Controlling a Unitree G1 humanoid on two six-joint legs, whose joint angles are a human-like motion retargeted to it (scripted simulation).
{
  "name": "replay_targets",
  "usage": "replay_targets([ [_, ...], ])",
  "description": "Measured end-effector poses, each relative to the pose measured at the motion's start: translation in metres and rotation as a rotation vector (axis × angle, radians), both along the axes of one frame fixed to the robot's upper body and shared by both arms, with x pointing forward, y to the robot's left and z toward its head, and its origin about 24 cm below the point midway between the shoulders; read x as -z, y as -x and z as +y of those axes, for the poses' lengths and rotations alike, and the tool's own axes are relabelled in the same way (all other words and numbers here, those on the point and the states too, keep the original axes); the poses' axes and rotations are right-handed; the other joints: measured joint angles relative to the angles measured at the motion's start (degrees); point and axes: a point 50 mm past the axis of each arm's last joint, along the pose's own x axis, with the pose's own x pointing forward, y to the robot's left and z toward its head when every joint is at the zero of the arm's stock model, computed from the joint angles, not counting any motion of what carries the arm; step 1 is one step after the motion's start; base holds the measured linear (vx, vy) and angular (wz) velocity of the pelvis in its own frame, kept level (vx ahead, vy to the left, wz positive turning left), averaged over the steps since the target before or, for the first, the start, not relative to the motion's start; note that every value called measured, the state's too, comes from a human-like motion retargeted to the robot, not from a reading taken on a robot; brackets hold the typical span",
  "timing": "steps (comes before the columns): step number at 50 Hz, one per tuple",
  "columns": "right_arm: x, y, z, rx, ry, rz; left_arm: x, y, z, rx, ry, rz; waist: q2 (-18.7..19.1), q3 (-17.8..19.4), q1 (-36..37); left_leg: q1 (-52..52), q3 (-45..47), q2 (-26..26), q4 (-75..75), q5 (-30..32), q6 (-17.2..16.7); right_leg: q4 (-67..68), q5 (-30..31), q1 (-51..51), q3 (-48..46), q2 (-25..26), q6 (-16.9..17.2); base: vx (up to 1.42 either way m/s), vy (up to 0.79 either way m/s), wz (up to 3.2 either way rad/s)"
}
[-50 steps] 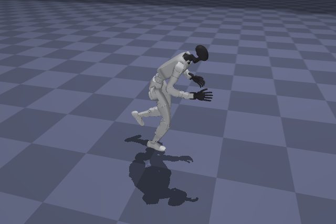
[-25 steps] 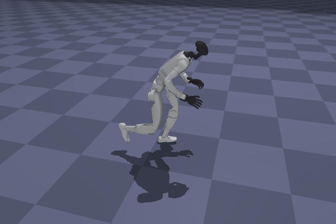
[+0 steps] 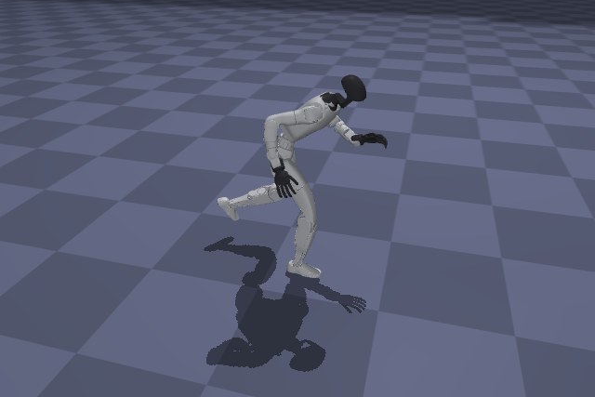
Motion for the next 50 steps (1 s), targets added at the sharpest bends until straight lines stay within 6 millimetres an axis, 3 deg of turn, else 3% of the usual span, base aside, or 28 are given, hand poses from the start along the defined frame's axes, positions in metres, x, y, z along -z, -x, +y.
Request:
replay_targets([
  [2, -0.038, -0.081, 0.017, 0.018, -0.018, -0.251, 0.084, 0.005, 0.017, -0.042, 0.141, 0.385, 0.21, 0.00, 5.54, -8.88, 1.49, -1.41, 12.15, -4.43, 2.12, 4.27, -2.77, -0.93, 2.25, 1.84, -1.87, 1.03, -0.32, -1.63],
  [3, -0.071, -0.112, 0.028, 0.018, -0.004, -0.396, 0.127, 0.014, 0.021, -0.070, 0.196, 0.581, 1.19, 0.00, 8.86, -13.61, 1.21, -2.97, 16.79, -5.55, 2.10, 6.68, -4.28, -1.08, 3.14, 2.85, -4.33, 0.99, -0.21, -1.56],
  [5, -0.154, -0.155, 0.059, -0.025, -0.056, -0.723, 0.192, 0.057, 0.037, -0.115, 0.269, 0.899, 0.41, 0.00, 15.21, -20.09, 0.64, -8.33, 20.83, -10.01, 4.72, 7.53, -4.66, 1.80, 4.32, 4.71, -3.32, 0.94, -0.16, -1.53],
  [6, -0.201, -0.168, 0.077, -0.088, -0.036, -0.871, 0.216, 0.073, 0.035, -0.106, 0.330, 1.017, 0.23, 0.00, 18.77, -24.26, 1.55, -10.31, 20.14, -11.02, 6.17, 7.51, -4.02, 2.65, 5.29, 4.91, -3.35, 0.93, -0.08, -1.27],
  [8, -0.290, -0.167, 0.113, -0.210, 0.037, -1.158, 0.253, 0.115, 0.039, -0.118, 0.431, 1.223, -0.82, 0.00, 24.70, -31.03, 3.56, -13.36, 16.08, -12.68, 8.37, 7.02, -2.92, 5.47, 7.31, 5.33, -2.73, 0.96, -0.01, -0.97],
  [10, -0.355, -0.141, 0.143, -0.340, 0.117, -1.408, 0.273, 0.157, 0.049, -0.154, 0.457, 1.392, -2.23, 0.00, 29.13, -35.24, 4.83, -15.76, 6.16, -12.09, 9.10, 3.06, -2.88, 11.36, 8.29, 5.91, -3.20, 1.00, 0.02, -0.64],
  [12, -0.392, -0.109, 0.172, -0.511, 0.089, -1.589, 0.276, 0.198, 0.065, -0.199, 0.485, 1.504, -4.63, 0.00, 31.47, -35.46, 5.76, -17.86, -9.41, -10.15, 8.23, 1.53, -0.85, 16.66, 9.57, 6.06, -1.70, 1.10, 0.03, -0.42],
  [15, -0.408, -0.072, 0.189, -0.687, -0.063, -1.740, 0.273, 0.245, 0.079, -0.300, 0.535, 1.605, -7.26, 0.00, 36.26, -29.23, 8.82, -17.93, -41.09, -5.69, 4.95, 1.02, 3.62, 24.55, 13.34, 8.93, 2.19, 1.24, 0.06, -0.79],
  [18, -0.387, -0.058, 0.179, -0.696, -0.207, -1.784, 0.273, 0.283, 0.081, -0.392, 0.617, 1.673, -6.25, 0.00, 41.19, -19.84, 17.67, -13.92, -66.17, -6.37, -2.36, 5.89, 8.53, 33.07, 22.05, 17.18, 6.78, 1.41, 0.16, -0.84],
  [20, -0.368, -0.054, 0.169, -0.688, -0.248, -1.766, 0.278, 0.298, 0.073, -0.428, 0.667, 1.708, -3.97, 0.00, 41.93, -16.49, 25.52, -10.86, -70.66, -7.97, -6.04, 8.26, 12.25, 39.19, 27.08, 22.84, 11.06, 1.37, 0.22, -0.05],
  [22, -0.346, -0.051, 0.161, -0.684, -0.239, -1.704, 0.291, 0.302, 0.063, -0.484, 0.844, 1.678, -1.56, 0.00, 41.28, -14.08, 29.61, -7.68, -69.69, -2.11, -3.99, 19.22, 14.33, 38.65, 24.59, 24.03, 9.42, 1.26, 0.22, 0.19],
  [23, -0.337, -0.049, 0.157, -0.688, -0.216, -1.675, 0.297, 0.298, 0.058, -0.513, 0.895, 1.647, -0.93, 0.00, 40.36, -14.48, 28.80, -6.77, -66.77, 1.49, -0.62, 26.28, 13.43, 36.44, 20.73, 21.04, 6.08, 1.12, 0.23, 0.63],
  [25, -0.318, -0.049, 0.148, -0.678, -0.070, -1.590, 0.314, 0.268, 0.047, -0.525, 1.048, 1.521, -2.35, 0.00, 36.66, -22.23, 23.73, -8.18, -48.92, -1.39, 8.29, 41.20, 7.44, 29.45, 15.11, 9.98, -1.04, 0.98, 0.21, 1.53],
  [27, -0.287, -0.062, 0.134, -0.565, 0.174, -1.429, 0.323, 0.200, 0.034, -0.409, 1.152, 1.345, -3.46, 0.00, 34.07, -31.03, 21.00, -9.92, -27.88, -8.86, 10.24, 52.61, 1.80, 20.77, 16.98, 3.88, -1.64, 0.81, 0.11, 2.26],
  [28, -0.266, -0.074, 0.126, -0.500, 0.268, -1.311, 0.317, 0.157, 0.031, -0.344, 1.183, 1.226, -3.61, 0.00, 33.43, -33.45, 20.54, -10.86, -22.11, -10.33, 10.28, 55.65, -0.69, 15.99, 19.90, 4.03, -2.89, 0.68, 0.03, 2.21],
  [30, -0.211, -0.106, 0.104, -0.375, 0.343, -0.989, 0.280, 0.075, 0.023, -0.134, 1.200, 0.988, -2.50, 0.00, 32.33, -35.50, 18.21, -13.09, -16.65, -12.38, 9.09, 58.59, -3.49, 6.19, 23.47, 4.83, -4.40, 0.57, 0.00, 2.21],
  [32, -0.143, -0.135, 0.075, -0.267, 0.263, -0.618, 0.215, 0.015, 0.018, 0.125, 1.202, 0.712, -0.40, 0.00, 29.36, -34.90, 13.25, -16.41, -15.80, -13.13, 6.93, 55.06, -4.85, -0.81, 24.25, 6.12, -6.02, 0.47, -0.01, 2.69],
  [34, -0.079, -0.140, 0.040, -0.160, 0.254, -0.299, 0.141, -0.022, 0.012, 0.305, 0.887, 0.579, 1.59, 0.00, 25.82, -32.31, 7.68, -20.11, -17.31, -11.55, 3.28, 46.64, -5.49, -4.24, 24.90, 7.68, -6.99, 0.43, -0.02, 3.07],
  [36, -0.026, -0.123, 0.001, -0.054, 0.316, -0.025, 0.059, -0.037, -0.014, 0.530, 0.734, 0.312, 3.52, 0.00, 24.33, -28.15, 1.77, -23.28, -21.56, -9.00, -0.87, 35.29, -5.38, -5.60, 26.45, 9.98, -6.33, 0.41, -0.03, 2.87],
  [38, 0.015, -0.089, -0.032, -0.006, 0.337, 0.233, -0.014, -0.030, -0.041, 0.683, 0.543, 0.048, 5.67, 0.00, 23.68, -22.76, -4.76, -25.71, -27.41, -6.29, -3.96, 22.07, -3.79, -4.80, 28.93, 12.94, -4.76, 0.42, -0.04, 2.70],
  [41, 0.058, -0.027, -0.061, -0.042, 0.280, 0.565, -0.098, 0.006, -0.060, 0.633, 0.268, -0.353, 8.05, 0.00, 20.47, -13.89, -15.86, -29.04, -35.45, -1.64, -6.65, 0.82, 1.37, 0.65, 31.50, 14.84, -1.88, 0.46, -0.05, 3.10],
  [42, 0.068, -0.006, -0.067, -0.099, 0.364, 0.696, -0.118, 0.027, -0.067, 0.752, 0.301, -0.487, 8.42, 0.00, 18.77, -10.76, -19.70, -30.24, -37.94, -0.16, -7.34, -6.03, 2.63, 3.05, 31.62, 14.62, -0.62, 0.52, -0.05, 3.57],
  [43, 0.077, 0.017, -0.075, -0.227, 0.652, 0.876, -0.131, 0.062, -0.078, 1.236, 0.453, -0.635, 8.45, 0.00, 16.89, -7.46, -23.50, -31.45, -40.63, 1.24, -8.07, -12.54, 3.32, 5.54, 31.12, 13.89, 1.04, 0.53, -0.06, 3.62],
  [44, 0.082, 0.034, -0.072, -0.243, 0.543, 0.897, -0.142, 0.078, -0.076, 1.212, 0.346, -0.756, 8.20, 0.00, 14.77, -4.20, -27.06, -32.38, -42.57, 2.14, -8.90, -18.14, 3.96, 8.01, 30.06, 13.34, 2.65, 0.55, -0.09, 3.62],
  [45, 0.083, 0.046, -0.063, -0.188, 0.253, 0.814, -0.156, 0.084, -0.073, 0.915, 0.145, -0.845, 7.80, 0.00, 12.52, -0.97, -30.49, -33.17, -44.14, 2.81, -9.80, -23.28, 4.57, 10.46, 28.71, 12.87, 4.23, 0.56, -0.12, 3.37],
  [47, 0.085, 0.070, -0.063, -0.271, 0.309, 0.896, -0.167, 0.103, -0.077, 0.833, 0.138, -0.991, 6.19, 0.00, 9.56, 4.27, -34.67, -34.81, -45.41, 3.28, -11.03, -30.04, 5.07, 13.76, 27.28, 12.46, 7.35, 0.61, -0.05, 2.78],
  [48, 0.082, 0.080, -0.061, -0.237, 0.175, 0.872, -0.172, 0.102, -0.075, 0.625, 0.117, -1.033, 5.82, 0.00, 8.27, 6.12, -34.61, -35.77, -43.67, 3.00, -13.59, -31.78, 3.91, 15.14, 27.66, 12.74, 8.09, 0.63, -0.05, 2.49],
  [50, 0.087, 0.095, -0.048, -0.183, 0.011, 0.866, -0.175, 0.103, -0.074, 0.565, 0.178, -1.050, 3.43, 0.00, 5.97, 10.44, -38.00, -36.43, -45.65, 1.82, -10.06, -35.59, 3.34, 17.18, 27.21, 11.83, 9.60, 0.53, -0.26, 2.82],
])
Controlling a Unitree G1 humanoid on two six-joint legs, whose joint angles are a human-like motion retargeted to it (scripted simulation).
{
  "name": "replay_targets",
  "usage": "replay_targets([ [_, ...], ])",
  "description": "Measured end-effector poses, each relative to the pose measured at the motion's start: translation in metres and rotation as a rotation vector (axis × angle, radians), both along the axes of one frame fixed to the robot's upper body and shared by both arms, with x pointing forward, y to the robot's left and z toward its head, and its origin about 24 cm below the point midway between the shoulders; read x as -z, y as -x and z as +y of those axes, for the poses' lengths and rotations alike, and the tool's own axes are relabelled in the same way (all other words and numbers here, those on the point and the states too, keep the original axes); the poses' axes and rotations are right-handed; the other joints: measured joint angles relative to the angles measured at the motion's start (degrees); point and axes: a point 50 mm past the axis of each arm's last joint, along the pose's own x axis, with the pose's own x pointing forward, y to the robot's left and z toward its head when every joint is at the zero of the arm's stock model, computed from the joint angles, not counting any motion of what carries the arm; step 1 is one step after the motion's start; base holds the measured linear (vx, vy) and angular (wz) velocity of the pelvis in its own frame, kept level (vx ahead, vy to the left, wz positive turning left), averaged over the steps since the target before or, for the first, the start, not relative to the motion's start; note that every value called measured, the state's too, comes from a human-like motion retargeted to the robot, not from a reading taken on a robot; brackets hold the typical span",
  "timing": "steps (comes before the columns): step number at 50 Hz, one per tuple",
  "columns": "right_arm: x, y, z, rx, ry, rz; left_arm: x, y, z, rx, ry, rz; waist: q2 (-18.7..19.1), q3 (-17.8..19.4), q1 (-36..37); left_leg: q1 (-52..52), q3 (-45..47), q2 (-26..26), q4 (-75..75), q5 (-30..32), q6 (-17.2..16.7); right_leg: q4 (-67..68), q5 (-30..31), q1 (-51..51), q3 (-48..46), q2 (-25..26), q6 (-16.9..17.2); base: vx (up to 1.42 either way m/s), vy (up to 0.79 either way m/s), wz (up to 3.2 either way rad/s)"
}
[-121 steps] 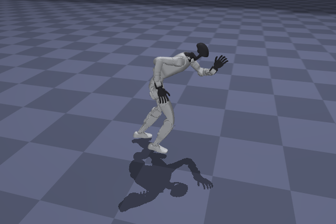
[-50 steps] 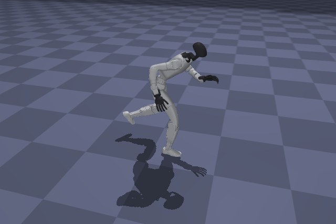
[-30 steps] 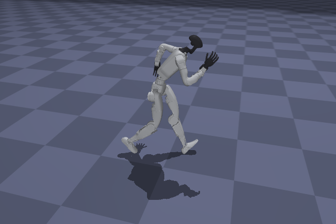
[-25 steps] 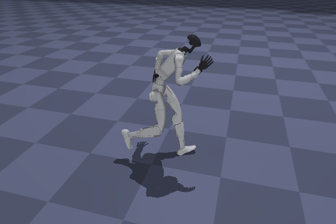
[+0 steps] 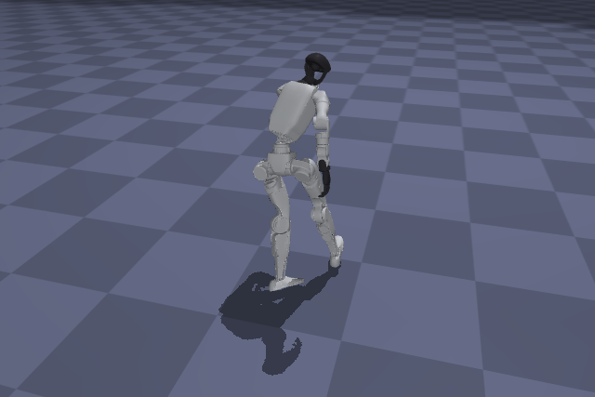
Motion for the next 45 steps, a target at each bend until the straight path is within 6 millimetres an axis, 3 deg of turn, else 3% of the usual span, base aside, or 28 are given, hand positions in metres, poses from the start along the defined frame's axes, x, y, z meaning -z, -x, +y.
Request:
replay_targets([
  [2, -0.002, 0.006, 0.011, 0.058, -0.100, -0.012, 0.013, 0.008, -0.003, 0.185, -0.073, -0.049, -1.50, 0.00, -1.78, 1.35, 4.68, -0.88, 3.87, -2.31, 0.03, -0.37, -1.89, 2.11, -1.10, -1.88, -0.12, 0.54, -0.24, 2.86],
  [3, -0.005, 0.006, 0.013, 0.066, -0.126, -0.023, 0.018, 0.000, -0.002, 0.223, -0.091, 0.000, -1.72, 0.00, -2.77, 0.60, 9.24, -1.14, 8.05, -3.99, -0.14, 0.01, -1.86, 3.18, -2.59, -3.28, -0.42, 0.55, -0.19, 2.86],
  [4, -0.011, 0.004, 0.003, -0.325, 0.194, 0.078, 0.024, -0.013, 0.000, 0.176, -0.066, 0.090, -1.08, 0.00, -3.76, -1.83, 15.28, -0.71, 14.16, -5.55, -0.11, 0.47, -0.47, 3.86, -5.06, -4.96, -0.81, 0.53, -0.18, 2.92],
  [5, -0.025, -0.004, -0.016, -0.927, 0.698, 0.157, 0.031, -0.031, 0.002, 0.083, -0.024, 0.201, -0.02, -0.01, -4.76, -5.11, 22.07, 0.07, 21.24, -7.05, 0.01, 0.99, 1.61, 4.36, -8.01, -6.77, -1.25, 0.50, -0.18, 3.00],
  [6, -0.020, -0.009, 0.005, -0.303, 0.197, -0.027, 0.047, -0.053, 0.008, -0.061, -0.014, 0.348, 0.77, 0.00, -6.03, -8.56, 28.72, 3.15, 28.79, -6.79, 0.75, 2.22, 2.85, 5.05, -11.89, -8.19, -2.62, 0.48, -0.19, 2.91],
  [7, -0.024, -0.018, 0.012, 0.126, -0.116, -0.214, 0.070, -0.074, 0.015, -0.146, 0.002, 0.503, 1.88, 0.00, -6.67, -12.25, 35.36, 7.03, 36.29, -5.91, 1.55, 4.38, 3.04, 5.01, -15.23, -9.18, -4.27, 0.47, -0.18, 2.46],
  [8, -0.030, -0.029, 0.009, 0.176, -0.095, -0.293, 0.102, -0.092, 0.019, -0.113, 0.052, 0.688, 3.61, 0.00, -6.07, -16.41, 41.97, 12.52, 43.69, -3.78, 2.46, 8.42, 1.12, 3.49, -17.46, -9.35, -6.51, 0.44, -0.15, 1.82],
  [9, -0.036, -0.046, 0.008, 0.223, -0.086, -0.382, 0.139, -0.109, 0.020, -0.127, 0.033, 0.878, 4.75, 0.00, -4.94, -19.55, 46.70, 16.87, 49.30, -3.65, 5.52, 12.52, -0.66, 1.90, -19.15, -9.63, -7.80, 0.40, -0.14, 1.30],
  [10, -0.042, -0.065, 0.008, 0.271, -0.085, -0.476, 0.179, -0.120, 0.019, -0.156, -0.025, 1.072, 5.58, 0.00, -3.53, -22.18, 50.47, 20.64, 54.02, -4.53, 9.65, 16.65, -2.36, 0.27, -20.57, -9.98, -8.62, 0.38, -0.13, 1.08],
  [11, -0.052, -0.091, 0.010, 0.308, -0.078, -0.589, 0.225, -0.126, 0.024, -0.175, -0.040, 1.277, 5.59, 0.00, -1.92, -24.89, 52.01, 22.00, 57.90, -6.99, 11.26, 20.22, -3.88, -0.77, -21.48, -10.78, -9.10, 0.39, -0.11, 1.02],
  [12, -0.066, -0.118, 0.012, 0.340, -0.083, -0.705, 0.272, -0.123, 0.030, -0.201, -0.056, 1.479, 5.43, 0.00, -0.38, -27.49, 53.22, 22.97, 61.32, -9.63, 12.73, 23.40, -5.27, -1.46, -22.39, -11.74, -9.57, 0.40, -0.08, 1.10],
  [14, -0.113, -0.171, 0.023, 0.351, -0.139, -0.967, 0.351, -0.096, 0.050, -0.277, -0.107, 1.829, 4.49, 0.00, 2.56, -32.13, 54.47, 24.01, 65.73, -14.84, 14.94, 27.47, -7.34, -0.93, -24.41, -14.20, -10.48, 0.41, -0.04, 1.32],
  [15, -0.144, -0.194, 0.031, 0.332, -0.185, -1.110, 0.380, -0.076, 0.063, -0.313, -0.137, 1.970, 4.04, 0.00, 4.20, -34.32, 55.22, 25.19, 67.36, -16.70, 15.91, 28.81, -8.16, -0.16, -25.61, -15.37, -10.97, 0.42, 0.00, 1.42],
  [16, -0.181, -0.212, 0.042, 0.261, -0.234, -1.255, 0.396, -0.055, 0.078, -0.353, -0.159, 2.056, 3.61, 0.00, 6.11, -36.06, 55.93, 26.56, 67.38, -18.11, 16.70, 28.86, -8.21, 1.25, -26.86, -16.13, -11.39, 0.42, 0.02, 1.37],
  [18, -0.259, -0.228, 0.068, 0.071, -0.295, -1.547, 0.407, -0.014, 0.106, -0.431, -0.190, 2.168, 2.78, 0.00, 10.43, -39.65, 56.89, 28.99, 65.74, -20.40, 18.01, 27.77, -7.48, 4.50, -29.16, -17.09, -11.86, 0.43, 0.07, 1.20],
  [20, -0.330, -0.220, 0.097, -0.157, -0.274, -1.824, 0.396, 0.022, 0.131, -0.494, -0.203, 2.209, 1.76, 0.00, 15.14, -42.91, 57.50, 30.80, 60.82, -21.86, 18.62, 24.90, -5.06, 8.14, -30.96, -17.29, -11.63, 0.47, 0.13, 1.01],
  [22, -0.380, -0.199, 0.120, -0.352, -0.191, -2.048, 0.381, 0.049, 0.147, -0.524, -0.214, 2.240, 0.11, -0.07, 19.47, -44.16, 59.14, 31.28, 51.37, -21.99, 18.45, 20.81, -0.89, 12.17, -31.99, -17.83, -10.53, 0.55, 0.21, 1.01],
  [24, -0.410, -0.176, 0.137, -0.499, -0.127, -2.208, 0.370, 0.069, 0.156, -0.529, -0.205, 2.279, -2.34, -0.44, 23.15, -43.65, 61.78, 30.35, 38.11, -21.04, 17.89, 16.26, 4.15, 16.12, -32.39, -18.81, -8.93, 0.62, 0.28, 1.12],
  [28, -0.432, -0.139, 0.165, -0.702, -0.158, -2.392, 0.377, 0.097, 0.158, -0.435, 0.007, 2.376, -8.53, -0.74, 29.24, -37.98, 66.80, 26.20, 6.28, -18.00, 14.17, 9.03, 13.33, 23.20, -30.83, -20.39, -4.07, 0.75, 0.34, 0.78],
  [31, -0.428, -0.123, 0.194, -0.797, -0.298, -2.453, 0.414, 0.109, 0.140, -0.214, 0.298, 2.467, -11.15, -0.78, 32.51, -31.91, 72.95, 26.84, -3.26, -13.52, 11.97, 9.59, 16.02, 27.35, -28.16, -20.53, -3.46, 0.88, 0.40, 0.21],
  [33, -0.422, -0.120, 0.214, -0.876, -0.353, -2.427, 0.442, 0.100, 0.122, -0.047, 0.464, 2.475, -10.47, -0.57, 32.36, -31.22, 73.11, 27.88, 1.62, -15.42, 12.99, 16.72, 14.16, 27.24, -25.59, -20.41, -5.53, 0.88, 0.46, 0.84],
  [35, -0.407, -0.132, 0.223, -0.889, -0.262, -2.365, 0.454, 0.067, 0.108, 0.053, 0.584, 2.380, -9.34, -0.21, 31.05, -31.95, 69.88, 26.93, 9.11, -20.78, 15.94, 30.13, 9.33, 23.61, -20.25, -20.25, -7.36, 0.83, 0.47, 1.76],
  [37, -0.380, -0.164, 0.213, -0.770, -0.104, -2.212, 0.438, 0.007, 0.099, 0.081, 0.560, 2.204, -7.08, -0.02, 28.32, -33.27, 65.63, 24.94, 15.82, -24.24, 17.62, 46.16, 2.97, 17.81, -15.64, -18.16, -8.39, 0.80, 0.37, 2.83],
  [39, -0.337, -0.199, 0.184, -0.569, -0.018, -1.972, 0.390, -0.064, 0.086, 0.101, 0.421, 1.969, -4.04, -0.06, 24.45, -33.80, 60.59, 22.69, 19.28, -26.09, 17.97, 60.01, -1.83, 11.09, -13.63, -14.81, -9.75, 0.80, 0.26, 3.15],
  [40, -0.306, -0.214, 0.167, -0.459, 0.013, -1.825, 0.353, -0.096, 0.076, 0.140, 0.346, 1.808, -3.98, 0.00, 23.31, -30.06, 59.76, 19.41, 13.72, -24.86, 16.79, 64.00, -3.39, 7.92, -11.24, -14.00, -9.80, 0.82, 0.22, 3.00],
  [42, -0.243, -0.217, 0.125, -0.279, 0.127, -1.577, 0.263, -0.141, 0.058, 0.163, 0.178, 1.484, -2.02, 0.00, 18.12, -26.41, 54.07, 15.92, 9.33, -22.77, 15.46, 70.03, -5.93, 1.09, -10.18, -11.21, -10.76, 0.84, 0.12, 3.37],
  [43, -0.213, -0.208, 0.105, -0.233, 0.200, -1.456, 0.215, -0.151, 0.047, 0.160, 0.101, 1.312, -0.84, 0.00, 15.31, -24.92, 50.93, 15.04, 8.13, -21.64, 14.71, 71.49, -6.81, -2.34, -10.20, -9.83, -11.13, 0.88, 0.02, 3.35],
  [45, -0.161, -0.175, 0.074, -0.201, 0.299, -1.215, 0.120, -0.137, 0.015, 0.501, 0.105, 0.890, 1.38, 0.00, 10.58, -20.14, 44.54, 14.44, 2.01, -18.04, 12.62, 70.12, -7.99, -8.85, -10.21, -6.73, -11.83, 0.90, -0.06, 2.89],
])
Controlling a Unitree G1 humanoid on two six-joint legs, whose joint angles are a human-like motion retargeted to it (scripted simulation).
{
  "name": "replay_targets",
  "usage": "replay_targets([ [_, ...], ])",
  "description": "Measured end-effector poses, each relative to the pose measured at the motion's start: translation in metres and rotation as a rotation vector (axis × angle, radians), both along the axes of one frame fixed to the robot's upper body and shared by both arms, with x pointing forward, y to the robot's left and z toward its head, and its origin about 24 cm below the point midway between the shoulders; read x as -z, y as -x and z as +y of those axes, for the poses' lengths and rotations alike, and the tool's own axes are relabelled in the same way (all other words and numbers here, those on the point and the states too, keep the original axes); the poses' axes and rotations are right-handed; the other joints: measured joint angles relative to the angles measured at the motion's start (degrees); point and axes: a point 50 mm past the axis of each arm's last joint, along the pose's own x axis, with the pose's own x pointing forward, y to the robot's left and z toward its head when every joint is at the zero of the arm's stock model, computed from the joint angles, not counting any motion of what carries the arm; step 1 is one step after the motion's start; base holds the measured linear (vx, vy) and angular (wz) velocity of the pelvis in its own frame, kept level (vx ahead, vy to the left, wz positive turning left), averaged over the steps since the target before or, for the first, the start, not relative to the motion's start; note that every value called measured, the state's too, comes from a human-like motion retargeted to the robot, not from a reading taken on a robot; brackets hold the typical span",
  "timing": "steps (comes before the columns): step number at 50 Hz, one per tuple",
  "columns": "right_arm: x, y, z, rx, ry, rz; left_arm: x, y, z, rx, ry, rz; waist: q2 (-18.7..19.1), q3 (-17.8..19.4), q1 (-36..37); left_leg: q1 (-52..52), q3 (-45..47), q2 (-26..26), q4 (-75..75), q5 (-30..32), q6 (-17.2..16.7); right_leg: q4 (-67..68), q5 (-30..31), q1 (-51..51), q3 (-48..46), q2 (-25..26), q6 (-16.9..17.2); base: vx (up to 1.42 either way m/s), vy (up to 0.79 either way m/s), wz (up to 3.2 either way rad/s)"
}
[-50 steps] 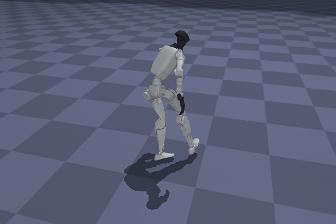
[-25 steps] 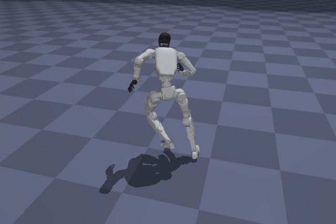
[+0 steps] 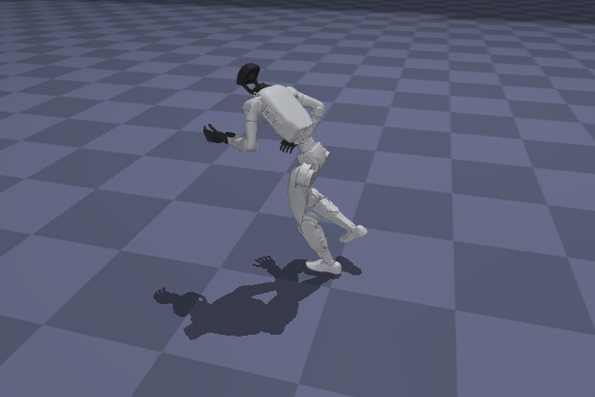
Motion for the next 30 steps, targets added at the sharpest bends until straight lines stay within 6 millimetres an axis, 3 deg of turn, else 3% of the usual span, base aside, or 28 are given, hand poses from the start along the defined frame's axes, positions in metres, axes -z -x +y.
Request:
replay_targets([
  [2, 0.028, 0.045, -0.023, -0.018, 0.064, 0.214, -0.075, 0.019, -0.019, -0.257, -0.279, -0.296, 2.23, 0.00, -4.71, 3.95, -5.59, 1.54, -4.27, 3.25, -2.29, -6.29, -0.11, -5.45, -0.99, 2.40, -0.27, 0.93, -0.16, 2.26],
  [5, 0.048, 0.104, -0.040, -0.042, 0.052, 0.479, -0.146, 0.080, -0.049, -0.267, -0.289, -0.696, 4.03, 0.00, -11.14, 8.62, -10.87, 4.75, -9.27, 7.90, -5.43, -24.87, 2.05, -10.22, -4.34, 3.62, 1.33, 0.99, -0.25, 1.82],
  [8, 0.052, 0.150, -0.052, -0.015, -0.022, 0.673, -0.171, 0.117, -0.065, -0.229, -0.337, -0.906, 3.72, 0.00, -18.21, 12.50, -13.91, 6.21, -9.01, 11.35, -11.77, -52.61, 5.18, -7.63, -9.60, 1.96, 6.05, 1.12, -0.37, 1.98],
  [10, 0.055, 0.170, -0.057, 0.036, -0.055, 0.751, -0.173, 0.121, -0.066, -0.155, -0.315, -0.917, 2.06, 0.00, -20.65, 19.60, -15.85, 5.44, -13.62, 15.31, -8.88, -67.21, 6.20, -3.99, -12.05, 0.83, 10.86, 1.21, -0.51, 1.46],
  [12, 0.059, 0.174, -0.056, 0.081, -0.108, 0.748, -0.163, 0.108, -0.060, -0.131, -0.300, -0.850, 0.31, 0.00, -20.85, 25.01, -16.59, 5.31, -13.16, 18.30, -7.84, -71.78, 6.84, 0.29, -16.32, -0.29, 12.34, 1.24, -0.58, 0.84],
  [15, 0.066, 0.149, -0.044, 0.129, -0.230, 0.594, -0.123, 0.076, -0.043, -0.203, -0.324, -0.655, -2.19, 0.00, -19.16, 23.50, -14.79, 3.69, 4.43, 21.60, -5.34, -65.34, 9.46, 5.64, -21.33, -3.94, 8.96, 1.24, -0.61, 0.52],
  [18, 0.047, 0.075, -0.018, 0.066, -0.304, 0.276, -0.043, 0.036, -0.016, -0.301, -0.385, -0.272, -1.61, 0.00, -12.33, 10.64, -15.25, 2.02, 31.16, 25.77, -4.69, -48.41, 3.80, 1.45, -17.85, -2.50, 2.64, 1.15, -0.56, -0.99],
  [20, -0.002, 0.011, 0.005, -0.053, -0.286, 0.005, 0.031, 0.020, 0.011, -0.348, -0.439, 0.065, -2.58, 0.00, -5.66, 0.53, -14.10, 0.12, 47.79, 22.77, -8.14, -37.47, -1.99, -2.20, -13.73, 0.37, -1.63, 1.13, -0.39, -2.11],
  [21, -0.036, -0.015, 0.018, -0.119, -0.268, -0.149, 0.077, 0.020, 0.023, -0.337, -0.493, 0.253, -2.44, 0.00, -4.43, -3.28, -14.52, -0.11, 52.69, 21.22, -8.19, -38.83, -3.20, 1.32, -14.09, 1.49, -2.61, 1.20, -0.26, -1.28],
  [22, -0.075, -0.036, 0.033, -0.187, -0.253, -0.306, 0.119, 0.029, 0.036, -0.322, -0.535, 0.433, -2.92, 0.00, -2.72, -6.95, -14.15, -0.25, 56.62, 19.35, -6.80, -39.80, -3.98, 4.23, -13.72, 2.37, -3.10, 1.21, -0.23, -0.95],
  [23, -0.118, -0.050, 0.050, -0.262, -0.243, -0.465, 0.154, 0.045, 0.050, -0.304, -0.564, 0.596, -4.63, 0.00, -0.03, -10.33, -12.17, -0.22, 58.58, 16.81, -2.55, -40.01, -3.89, 5.92, -11.92, 2.81, -2.61, 1.18, -0.22, -1.30],
  [25, -0.202, -0.051, 0.083, -0.404, -0.213, -0.773, 0.206, 0.090, 0.078, -0.292, -0.656, 0.885, -7.53, 0.00, 5.66, -17.56, -7.78, 1.52, 59.86, 14.07, 2.28, -40.81, -2.56, 9.41, -8.39, 3.47, -1.56, 1.19, -0.17, -1.56],
  [27, -0.267, -0.027, 0.107, -0.514, -0.169, -1.046, 0.232, 0.138, 0.100, -0.275, -0.776, 1.104, -9.77, 0.00, 12.05, -23.85, -3.69, 4.84, 56.67, 11.85, 3.11, -38.55, 0.42, 11.13, -5.10, 3.68, 0.52, 1.26, -0.08, -1.33],
  [30, -0.322, 0.019, 0.127, -0.681, -0.078, -1.304, 0.242, 0.189, 0.121, -0.217, -0.895, 1.301, -12.88, 0.00, 18.66, -27.12, 1.93, 5.53, 37.98, 10.00, 5.86, -47.48, 9.36, 19.42, -1.95, 1.72, 4.50, 1.33, 0.04, -0.52],
])
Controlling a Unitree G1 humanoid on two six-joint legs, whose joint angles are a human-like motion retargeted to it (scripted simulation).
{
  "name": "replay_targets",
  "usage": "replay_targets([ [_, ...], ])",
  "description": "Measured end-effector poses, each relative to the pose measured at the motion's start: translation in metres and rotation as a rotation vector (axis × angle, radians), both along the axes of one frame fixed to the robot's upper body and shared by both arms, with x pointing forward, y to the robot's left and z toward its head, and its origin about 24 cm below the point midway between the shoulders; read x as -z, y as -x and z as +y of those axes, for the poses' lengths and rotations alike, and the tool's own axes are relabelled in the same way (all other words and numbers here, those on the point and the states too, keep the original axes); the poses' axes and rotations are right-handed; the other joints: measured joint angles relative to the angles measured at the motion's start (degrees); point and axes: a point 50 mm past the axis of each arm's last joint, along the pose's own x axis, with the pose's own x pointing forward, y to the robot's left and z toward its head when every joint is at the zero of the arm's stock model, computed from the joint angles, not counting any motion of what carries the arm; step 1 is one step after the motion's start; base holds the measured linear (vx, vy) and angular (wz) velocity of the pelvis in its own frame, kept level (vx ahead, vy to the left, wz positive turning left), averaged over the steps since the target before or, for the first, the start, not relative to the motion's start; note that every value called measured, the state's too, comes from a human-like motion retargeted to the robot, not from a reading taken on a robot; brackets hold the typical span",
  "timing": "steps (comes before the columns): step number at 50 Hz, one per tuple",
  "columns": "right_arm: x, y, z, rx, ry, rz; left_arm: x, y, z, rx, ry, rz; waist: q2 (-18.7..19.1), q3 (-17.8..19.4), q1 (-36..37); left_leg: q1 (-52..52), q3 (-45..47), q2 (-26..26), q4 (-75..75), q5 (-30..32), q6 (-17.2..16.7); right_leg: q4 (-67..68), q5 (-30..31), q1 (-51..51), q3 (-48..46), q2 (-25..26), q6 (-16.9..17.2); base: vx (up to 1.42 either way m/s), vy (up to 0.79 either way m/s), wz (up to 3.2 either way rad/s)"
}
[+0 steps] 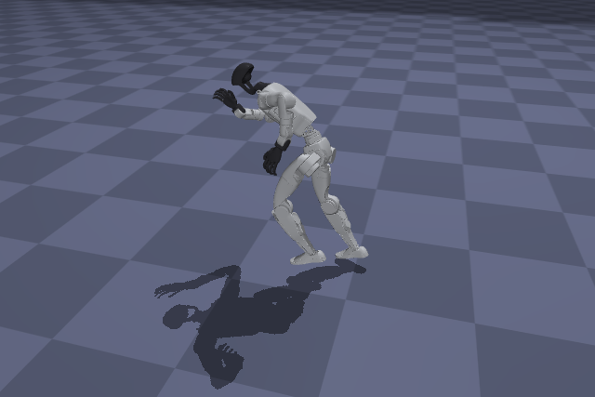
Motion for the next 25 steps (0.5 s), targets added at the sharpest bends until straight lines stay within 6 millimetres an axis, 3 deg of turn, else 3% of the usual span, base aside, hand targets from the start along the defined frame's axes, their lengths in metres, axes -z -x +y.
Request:
replay_targets([
  [2, -0.013, 0.018, 0.004, -0.044, 0.040, -0.079, -0.004, 0.022, 0.012, -0.036, 0.001, 0.074, -2.06, -0.49, 3.51, 4.00, 4.78, -1.01, -22.80, 0.91, -0.71, -9.14, 7.77, 7.14, 1.90, -1.58, 2.42, 1.46, 0.09, -0.62],
  [3, -0.013, 0.024, 0.004, -0.074, 0.048, -0.099, -0.004, 0.036, 0.014, -0.046, 0.002, 0.117, -2.29, -0.70, 6.02, 5.86, 7.04, 0.06, -31.43, 0.19, -3.16, -9.92, 10.17, 9.82, 2.86, -1.31, 4.18, 1.58, 0.14, -1.23],
  [5, -0.001, 0.027, 0.003, -0.119, 0.048, -0.083, -0.007, 0.054, 0.019, -0.097, 0.018, 0.160, -2.37, -0.37, 10.27, 13.94, 9.16, 0.23, -54.64, 0.33, -9.41, -17.50, 16.11, 19.04, 6.43, -0.69, 5.91, 1.61, 0.24, -1.41],
  [8, 0.028, 0.023, -0.008, -0.129, 0.027, 0.005, -0.004, 0.057, 0.017, -0.117, 0.028, 0.153, -1.44, -0.23, 12.35, 18.69, 13.97, 3.16, -61.18, -0.79, -12.80, -19.82, 21.27, 29.27, 10.30, -0.26, 7.50, 1.59, 0.34, -0.52],
  [10, 0.048, 0.016, -0.019, -0.041, 0.014, 0.075, 0.000, 0.043, 0.012, -0.120, 0.044, 0.090, -1.07, -0.04, 11.59, 19.85, 16.95, 5.54, -53.96, 2.17, -10.22, -13.66, 20.56, 31.58, 10.03, 0.27, 5.53, 1.53, 0.33, 0.37],
  [12, 0.070, 0.002, -0.034, 0.089, -0.004, 0.177, 0.005, 0.009, 0.001, -0.122, 0.070, -0.046, -2.58, 0.00, 8.93, 15.40, 14.79, 7.16, -35.70, -4.52, -4.87, 7.26, 10.03, 24.12, 8.45, 0.20, 2.23, 1.47, 0.28, 0.98],
  [13, 0.084, -0.008, -0.040, 0.140, -0.020, 0.259, 0.005, -0.018, -0.008, -0.131, 0.092, -0.146, -3.90, 0.00, 7.03, 12.93, 13.91, 7.16, -27.21, -8.90, -2.73, 19.93, 4.02, 18.18, 8.78, 0.06, 0.76, 1.37, 0.21, 1.22],
  [15, 0.128, -0.032, -0.050, 0.197, -0.051, 0.499, -0.016, -0.084, -0.032, -0.110, 0.137, -0.401, -6.18, 0.00, 2.78, 11.61, 13.34, 5.93, -17.71, -14.85, 0.44, 40.37, -4.00, 6.71, 10.17, 0.36, -1.31, 1.30, 0.14, 1.29],
  [17, 0.185, -0.044, -0.062, 0.247, -0.033, 0.769, -0.081, -0.154, -0.064, 0.006, 0.138, -0.722, -6.12, 0.00, -1.59, 15.14, 11.91, 4.13, -18.01, -17.22, 1.40, 51.25, -8.86, -3.49, 9.30, 1.00, -2.81, 1.27, 0.04, 1.35],
  [18, 0.213, -0.041, -0.070, 0.283, -0.003, 0.885, -0.125, -0.178, -0.081, 0.079, 0.122, -0.894, -5.27, 0.00, -4.00, 17.51, 10.61, 3.47, -19.76, -17.28, 1.15, 53.82, -10.78, -8.35, 7.75, 1.11, -3.54, 1.26, -0.04, 1.53],
  [20, 0.258, -0.020, -0.088, 0.344, 0.076, 1.079, -0.221, -0.196, -0.114, 0.192, 0.079, -1.241, -2.41, 0.00, -10.00, 21.75, 7.13, 3.03, -23.63, -15.20, -0.55, 53.59, -12.58, -17.41, 3.44, 0.75, -4.61, 1.26, -0.13, 1.77],
  [21, 0.272, -0.005, -0.098, 0.347, 0.102, 1.165, -0.265, -0.192, -0.127, 0.227, 0.059, -1.403, -0.55, 0.00, -13.73, 23.34, 4.91, 3.46, -25.44, -13.02, -2.33, 49.82, -12.42, -21.05, 1.07, 0.37, -4.54, 1.27, -0.21, 1.93],
  [23, 0.291, 0.024, -0.114, 0.331, 0.129, 1.336, -0.340, -0.165, -0.149, 0.297, 0.015, -1.695, 3.18, 0.00, -21.45, 25.81, 0.40, 5.08, -28.01, -8.35, -6.58, 38.82, -11.45, -26.82, -3.71, -0.68, -3.37, 1.31, -0.29, 1.85],
  [25, 0.302, 0.048, -0.130, 0.326, 0.135, 1.478, -0.389, -0.128, -0.163, 0.389, -0.046, -1.909, 6.47, 0.00, -27.84, 29.92, -2.76, 7.62, -34.04, -2.41, -10.58, 18.91, -8.40, -28.62, -7.85, -0.48, -1.57, 1.35, -0.42, 1.21],
])
